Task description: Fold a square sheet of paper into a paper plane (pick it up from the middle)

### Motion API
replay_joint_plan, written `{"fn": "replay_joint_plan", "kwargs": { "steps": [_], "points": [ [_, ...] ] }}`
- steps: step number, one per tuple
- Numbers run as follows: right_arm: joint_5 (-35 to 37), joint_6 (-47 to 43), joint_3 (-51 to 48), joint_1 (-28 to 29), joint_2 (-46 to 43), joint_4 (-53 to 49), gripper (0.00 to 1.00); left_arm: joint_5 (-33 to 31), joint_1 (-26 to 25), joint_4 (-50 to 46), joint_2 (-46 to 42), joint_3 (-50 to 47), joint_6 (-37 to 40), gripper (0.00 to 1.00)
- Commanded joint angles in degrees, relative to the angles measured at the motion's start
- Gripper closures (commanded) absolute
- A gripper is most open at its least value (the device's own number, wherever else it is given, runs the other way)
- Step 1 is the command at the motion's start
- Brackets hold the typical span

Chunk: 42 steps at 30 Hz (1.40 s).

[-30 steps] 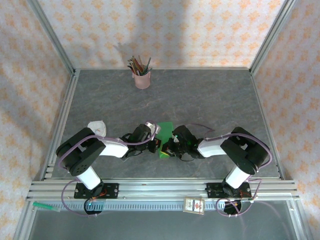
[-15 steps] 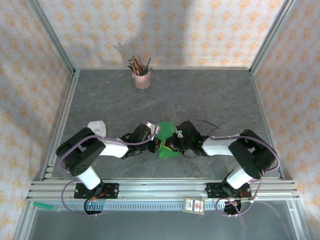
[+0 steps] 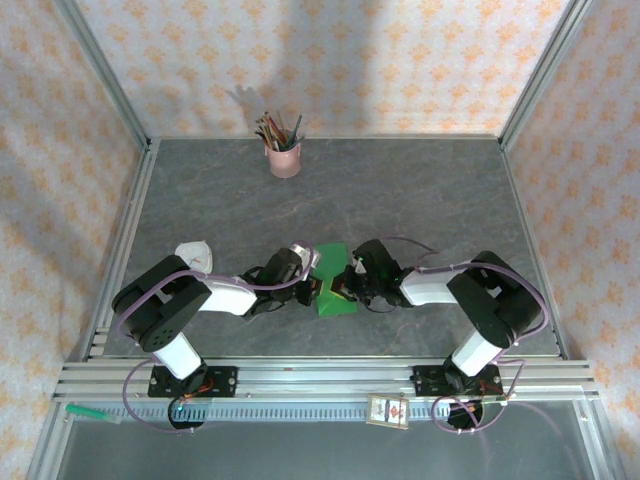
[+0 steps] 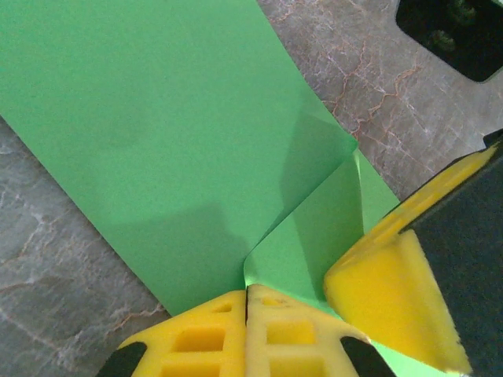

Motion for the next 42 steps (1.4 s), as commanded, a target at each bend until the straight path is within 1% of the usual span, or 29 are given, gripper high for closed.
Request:
{"fn": "replay_joint_plan", "kwargs": {
  "steps": [1, 12, 22, 30, 38, 42],
  "points": [
    [0.5, -2.2, -0.4, -0.8, 1.3, -1.6, 0.99, -1.9, -0.3, -6.3, 2.0, -0.6, 1.3, 1.00],
    [-0.2, -4.3, 3.4, -1.8, -4.0, -5.6, 0.99, -1.7, -0.3, -6.3, 2.3, -0.2, 1.4, 1.00],
    [-0.8, -7.6, 4.6, -4.1, 0.2, -7.0, 0.99, -1.7, -0.2, -6.5, 2.0, -0.4, 1.4, 1.00],
    [-1.4, -9.8, 2.3, -6.9, 2.3, -6.5, 0.99, -1.8, -0.2, -6.6, 2.1, -0.4, 1.4, 1.00],
    [-2.1, -10.2, 5.1, -7.5, -1.6, -9.4, 0.99, -1.8, -0.2, -6.8, 2.1, -0.2, 1.5, 1.00],
    [-1.8, -10.8, 6.4, -7.5, -2.1, -10.7, 0.99, -1.6, -0.3, -6.8, 2.1, -0.2, 1.5, 1.00]
  ]
}}
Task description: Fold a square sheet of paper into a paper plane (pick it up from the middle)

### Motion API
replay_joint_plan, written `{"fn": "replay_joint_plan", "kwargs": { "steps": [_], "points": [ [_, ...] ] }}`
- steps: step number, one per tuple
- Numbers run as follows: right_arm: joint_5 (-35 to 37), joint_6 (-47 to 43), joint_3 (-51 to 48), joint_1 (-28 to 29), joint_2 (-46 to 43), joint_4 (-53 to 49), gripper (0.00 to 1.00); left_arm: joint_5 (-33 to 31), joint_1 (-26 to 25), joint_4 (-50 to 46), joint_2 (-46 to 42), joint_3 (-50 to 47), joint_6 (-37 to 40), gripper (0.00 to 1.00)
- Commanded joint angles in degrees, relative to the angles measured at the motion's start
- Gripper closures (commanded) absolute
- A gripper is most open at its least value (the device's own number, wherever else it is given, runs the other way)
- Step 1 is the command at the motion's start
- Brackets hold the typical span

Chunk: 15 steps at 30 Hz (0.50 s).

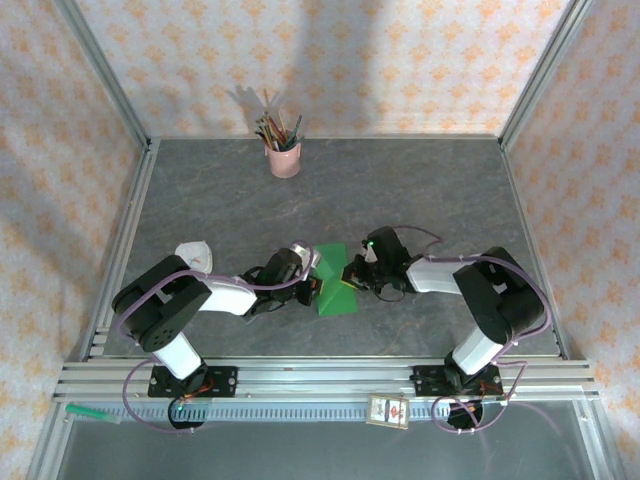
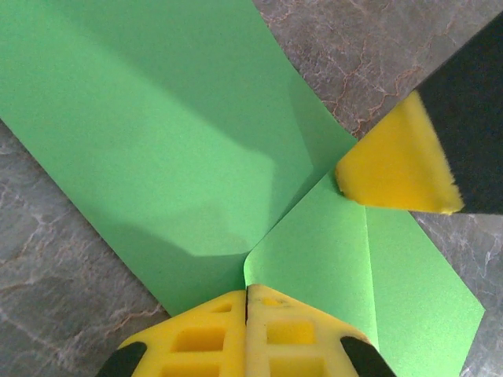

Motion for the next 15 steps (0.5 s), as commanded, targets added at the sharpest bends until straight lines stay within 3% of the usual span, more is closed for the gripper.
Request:
{"fn": "replay_joint_plan", "kwargs": {
  "steps": [1, 15],
  "points": [
    [1.1, -1.7, 2.2, -0.4, -1.5, -2.0, 0.99, -1.7, -0.2, -6.7, 2.0, -0.3, 1.5, 1.00],
    [1.1, -4.9, 1.5, -3.5, 3.8, -1.2, 0.99, -1.7, -0.2, -6.7, 1.9, -0.4, 1.5, 1.00]
  ]
}}
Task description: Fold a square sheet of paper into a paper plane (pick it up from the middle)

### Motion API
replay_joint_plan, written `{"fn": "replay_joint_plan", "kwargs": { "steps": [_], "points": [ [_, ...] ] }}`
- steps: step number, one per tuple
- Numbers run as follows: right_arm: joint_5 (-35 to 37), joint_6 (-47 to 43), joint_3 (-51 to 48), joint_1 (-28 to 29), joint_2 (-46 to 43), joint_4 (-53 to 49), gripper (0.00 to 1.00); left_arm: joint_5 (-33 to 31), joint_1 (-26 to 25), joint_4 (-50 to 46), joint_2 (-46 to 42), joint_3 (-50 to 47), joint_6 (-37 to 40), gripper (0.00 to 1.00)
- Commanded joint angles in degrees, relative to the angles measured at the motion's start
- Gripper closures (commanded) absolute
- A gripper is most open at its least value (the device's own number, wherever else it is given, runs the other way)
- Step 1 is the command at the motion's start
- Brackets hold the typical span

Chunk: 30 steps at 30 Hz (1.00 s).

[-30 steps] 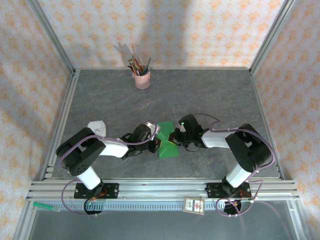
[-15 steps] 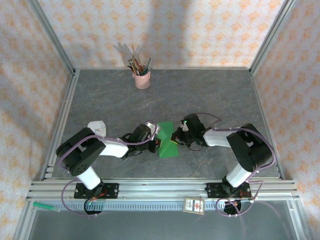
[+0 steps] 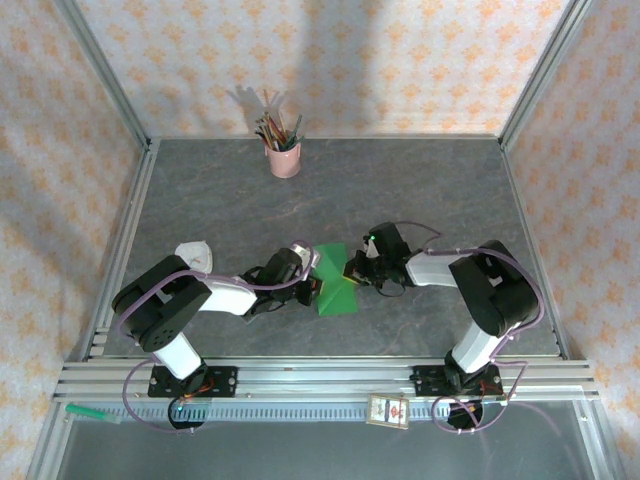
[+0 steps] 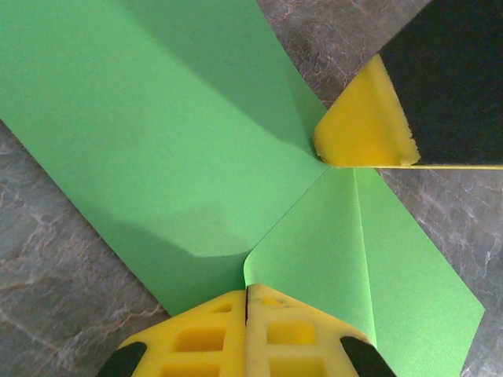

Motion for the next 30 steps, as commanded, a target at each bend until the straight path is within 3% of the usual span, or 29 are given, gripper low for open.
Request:
{"fn": "replay_joint_plan", "kwargs": {
  "steps": [1, 13, 25, 30],
  "points": [
    [1.3, -2.3, -0.7, -1.3, 0.8, -0.9, 0.99, -1.7, -0.3, -6.7, 1.9, -0.4, 1.4, 1.00],
    [-0.4, -2.8, 1.8, -1.7, -5.5, -3.9, 0.99, -1.7, -0.3, -6.8, 1.7, -0.4, 1.3, 1.00],
    [-1.2, 4.2, -2.2, 7.9, -7.3, 2.1, 0.99, -1.7, -0.3, -6.9, 1.9, -0.1, 1.3, 1.00],
    [-1.0, 5.5, -3.0, 9.3, -6.8, 3.9, 0.99, -1.7, -0.3, -6.7, 2.0, -0.1, 1.3, 1.00]
  ]
}}
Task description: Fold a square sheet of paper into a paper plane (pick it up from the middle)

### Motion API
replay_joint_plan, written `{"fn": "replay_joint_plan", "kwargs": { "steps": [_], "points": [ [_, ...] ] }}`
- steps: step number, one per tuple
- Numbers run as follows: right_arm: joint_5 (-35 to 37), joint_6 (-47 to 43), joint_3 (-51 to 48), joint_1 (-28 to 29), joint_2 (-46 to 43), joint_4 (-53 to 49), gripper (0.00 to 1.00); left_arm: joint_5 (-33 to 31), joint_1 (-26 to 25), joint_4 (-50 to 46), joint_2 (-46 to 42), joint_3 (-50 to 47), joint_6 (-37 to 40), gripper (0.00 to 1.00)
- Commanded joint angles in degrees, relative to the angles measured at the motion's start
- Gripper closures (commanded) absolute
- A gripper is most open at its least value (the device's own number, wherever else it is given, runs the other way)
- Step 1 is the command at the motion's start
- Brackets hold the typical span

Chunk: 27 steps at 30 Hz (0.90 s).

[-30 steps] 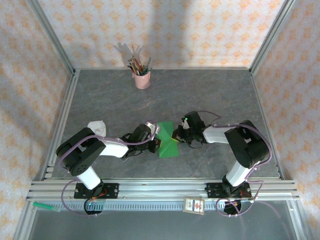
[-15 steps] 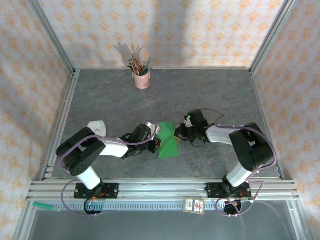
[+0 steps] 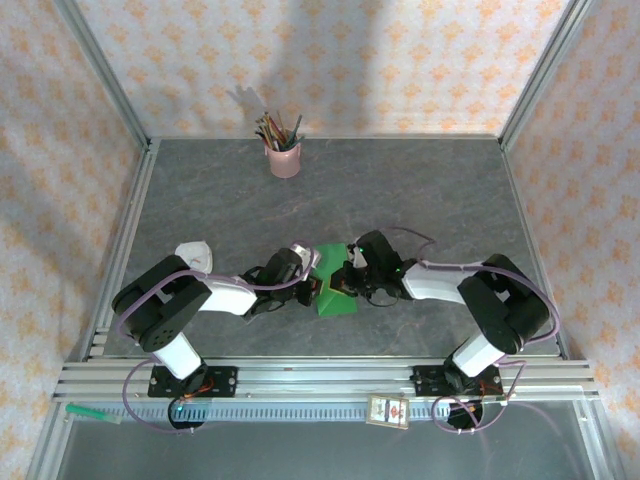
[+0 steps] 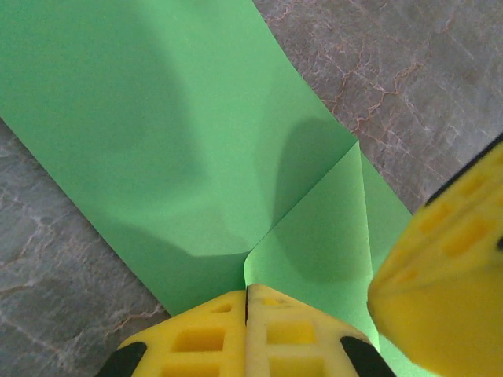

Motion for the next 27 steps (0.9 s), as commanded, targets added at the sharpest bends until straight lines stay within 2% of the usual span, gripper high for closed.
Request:
{"fn": "replay_joint_plan", "kwargs": {
  "steps": [1, 19, 27],
  "points": [
    [0.2, 1.7, -0.5, 0.5, -0.4, 2.8, 0.99, -1.6, -0.3, -6.7, 2.0, -0.1, 0.8, 1.00],
    [-0.2, 0.6, -1.6, 0.9, 4.2, 4.4, 0.99, -1.2, -0.3, -5.8, 1.6, 0.2, -0.2, 1.00],
    [0.7, -0.1, -1.4, 0.9, 6.6, 4.7, 0.99, -0.3, -0.3, -4.8, -0.3, 0.9, -2.3, 0.83]
  ]
}}
